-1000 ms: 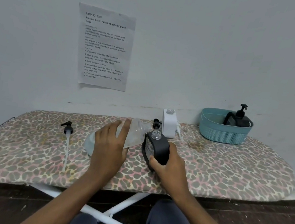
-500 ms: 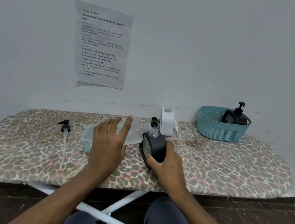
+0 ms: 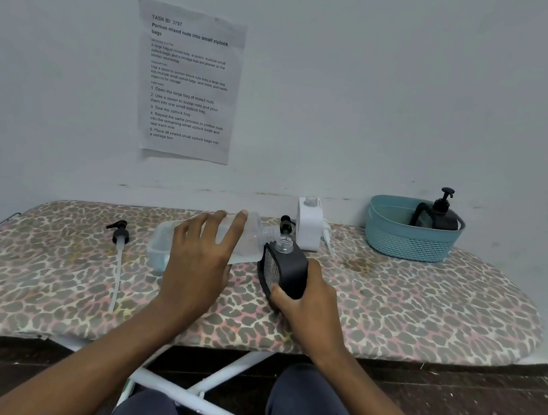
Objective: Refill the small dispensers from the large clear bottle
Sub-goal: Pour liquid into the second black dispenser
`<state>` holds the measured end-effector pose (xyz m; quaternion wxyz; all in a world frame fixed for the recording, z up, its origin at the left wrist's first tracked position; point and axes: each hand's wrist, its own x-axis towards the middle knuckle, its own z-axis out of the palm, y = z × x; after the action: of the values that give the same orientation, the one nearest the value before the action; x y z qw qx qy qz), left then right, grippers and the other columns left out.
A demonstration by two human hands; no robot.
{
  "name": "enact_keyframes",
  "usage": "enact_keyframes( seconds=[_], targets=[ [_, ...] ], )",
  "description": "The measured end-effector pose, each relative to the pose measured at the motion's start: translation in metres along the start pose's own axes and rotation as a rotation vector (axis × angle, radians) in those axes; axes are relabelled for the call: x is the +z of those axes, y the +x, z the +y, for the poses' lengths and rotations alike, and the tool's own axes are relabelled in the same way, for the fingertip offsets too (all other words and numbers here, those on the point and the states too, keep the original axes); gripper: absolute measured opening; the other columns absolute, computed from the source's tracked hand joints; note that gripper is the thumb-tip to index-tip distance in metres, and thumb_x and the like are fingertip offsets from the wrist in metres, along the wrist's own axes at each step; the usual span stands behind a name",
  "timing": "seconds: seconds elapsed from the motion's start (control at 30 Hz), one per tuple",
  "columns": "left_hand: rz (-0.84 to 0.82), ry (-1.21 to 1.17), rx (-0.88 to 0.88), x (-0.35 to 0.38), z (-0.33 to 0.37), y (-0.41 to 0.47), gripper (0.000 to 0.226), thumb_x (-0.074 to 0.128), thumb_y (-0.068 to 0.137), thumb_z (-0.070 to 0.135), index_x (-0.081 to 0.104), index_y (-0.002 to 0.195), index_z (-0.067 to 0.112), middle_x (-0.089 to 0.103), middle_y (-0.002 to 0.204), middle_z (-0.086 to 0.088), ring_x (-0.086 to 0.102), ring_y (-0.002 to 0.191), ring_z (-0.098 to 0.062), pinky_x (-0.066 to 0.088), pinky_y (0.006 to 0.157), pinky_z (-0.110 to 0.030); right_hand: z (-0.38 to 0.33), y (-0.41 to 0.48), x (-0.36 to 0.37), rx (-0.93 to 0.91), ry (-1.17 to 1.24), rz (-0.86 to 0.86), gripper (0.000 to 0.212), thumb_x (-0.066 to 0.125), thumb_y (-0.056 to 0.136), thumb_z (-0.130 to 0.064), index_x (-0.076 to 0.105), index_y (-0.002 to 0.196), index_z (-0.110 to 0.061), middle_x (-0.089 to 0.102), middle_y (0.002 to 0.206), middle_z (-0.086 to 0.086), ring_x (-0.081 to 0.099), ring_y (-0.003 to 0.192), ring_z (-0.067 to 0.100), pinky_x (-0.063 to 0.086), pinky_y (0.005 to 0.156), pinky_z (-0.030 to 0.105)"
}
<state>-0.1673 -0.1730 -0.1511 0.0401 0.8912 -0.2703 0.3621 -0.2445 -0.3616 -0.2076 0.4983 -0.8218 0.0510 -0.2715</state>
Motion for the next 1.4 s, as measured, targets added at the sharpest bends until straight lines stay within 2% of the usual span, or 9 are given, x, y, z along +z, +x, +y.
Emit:
enact_keyframes(
  seconds=[0.23,0.37,0.47,0.67,0.8,0.97,1.2,1.4],
  targets=[
    [-0.014,0.027,0.019,-0.005,0.001,0.002,0.093,0.092,0.064,0.002,0.057,0.15,0.01,0.063,0.136,-0.024,0.062,0.118,-0.047,0.05,0.095,-0.061,0.0,0.0,0.0,0.008,-0.001,-0.01,0.04,0.079,0.087,-0.036,0.048,0.108,-0.049,0.07,0.093,-0.018,0.071,0.077,0.0,0.056,0.06,0.018],
    [-0.005,0.037,0.034,-0.006,0.001,0.004,0.095,0.093,0.06,0.0,0.059,0.148,0.009,0.064,0.134,-0.025,0.064,0.117,-0.048,0.051,0.094,-0.061,0.001,0.0,-0.001,0.009,-0.008,-0.005,0.04,0.08,0.086,-0.034,0.051,0.114,-0.038,0.068,0.091,-0.018,0.068,0.082,-0.005,0.053,0.06,0.015],
    [0.001,0.043,0.046,-0.006,0.0,0.005,0.095,0.093,0.059,-0.002,0.059,0.147,0.008,0.064,0.133,-0.026,0.064,0.116,-0.048,0.051,0.094,-0.06,0.002,0.001,0.0,0.014,0.004,-0.012,0.041,0.079,0.086,-0.035,0.052,0.115,-0.038,0.07,0.094,-0.018,0.069,0.081,-0.003,0.054,0.06,0.015],
    [0.004,0.061,0.072,-0.007,-0.002,0.007,0.094,0.09,0.061,-0.003,0.058,0.148,0.009,0.063,0.134,-0.025,0.063,0.118,-0.048,0.049,0.095,-0.059,0.003,0.001,0.0,0.022,0.009,-0.022,0.039,0.079,0.086,-0.037,0.051,0.113,-0.04,0.072,0.093,-0.013,0.072,0.073,0.003,0.059,0.059,0.026],
    [0.01,0.079,0.085,-0.008,-0.004,0.008,0.092,0.088,0.062,-0.006,0.059,0.148,0.009,0.063,0.134,-0.025,0.063,0.118,-0.048,0.049,0.096,-0.059,0.003,0.001,-0.001,0.017,0.008,-0.024,0.039,0.079,0.087,-0.036,0.051,0.115,-0.039,0.071,0.095,-0.015,0.071,0.076,0.001,0.056,0.06,0.018],
    [0.017,0.09,0.104,-0.009,-0.004,0.01,0.089,0.084,0.064,-0.008,0.059,0.147,0.008,0.063,0.134,-0.025,0.063,0.118,-0.048,0.049,0.096,-0.059,-0.001,0.0,-0.003,0.005,0.002,-0.016,0.041,0.081,0.088,-0.031,0.048,0.11,-0.044,0.068,0.094,-0.02,0.066,0.088,-0.01,0.051,0.065,0.01],
    [-0.012,0.093,0.114,-0.011,-0.006,0.011,0.091,0.088,0.065,-0.004,0.057,0.149,0.009,0.062,0.136,-0.025,0.061,0.122,-0.048,0.047,0.099,-0.059,-0.002,-0.001,-0.003,0.009,0.015,-0.02,0.039,0.08,0.088,-0.032,0.05,0.111,-0.042,0.07,0.094,-0.017,0.068,0.082,-0.005,0.052,0.06,0.013],
    [-0.02,0.09,0.12,-0.011,-0.006,0.013,0.092,0.089,0.064,-0.002,0.057,0.149,0.01,0.062,0.137,-0.025,0.061,0.122,-0.047,0.047,0.099,-0.059,-0.003,-0.001,-0.003,0.002,0.012,-0.016,0.036,0.079,0.088,-0.034,0.048,0.101,-0.048,0.069,0.093,-0.019,0.067,0.084,-0.006,0.051,0.061,0.012]
  ],
)
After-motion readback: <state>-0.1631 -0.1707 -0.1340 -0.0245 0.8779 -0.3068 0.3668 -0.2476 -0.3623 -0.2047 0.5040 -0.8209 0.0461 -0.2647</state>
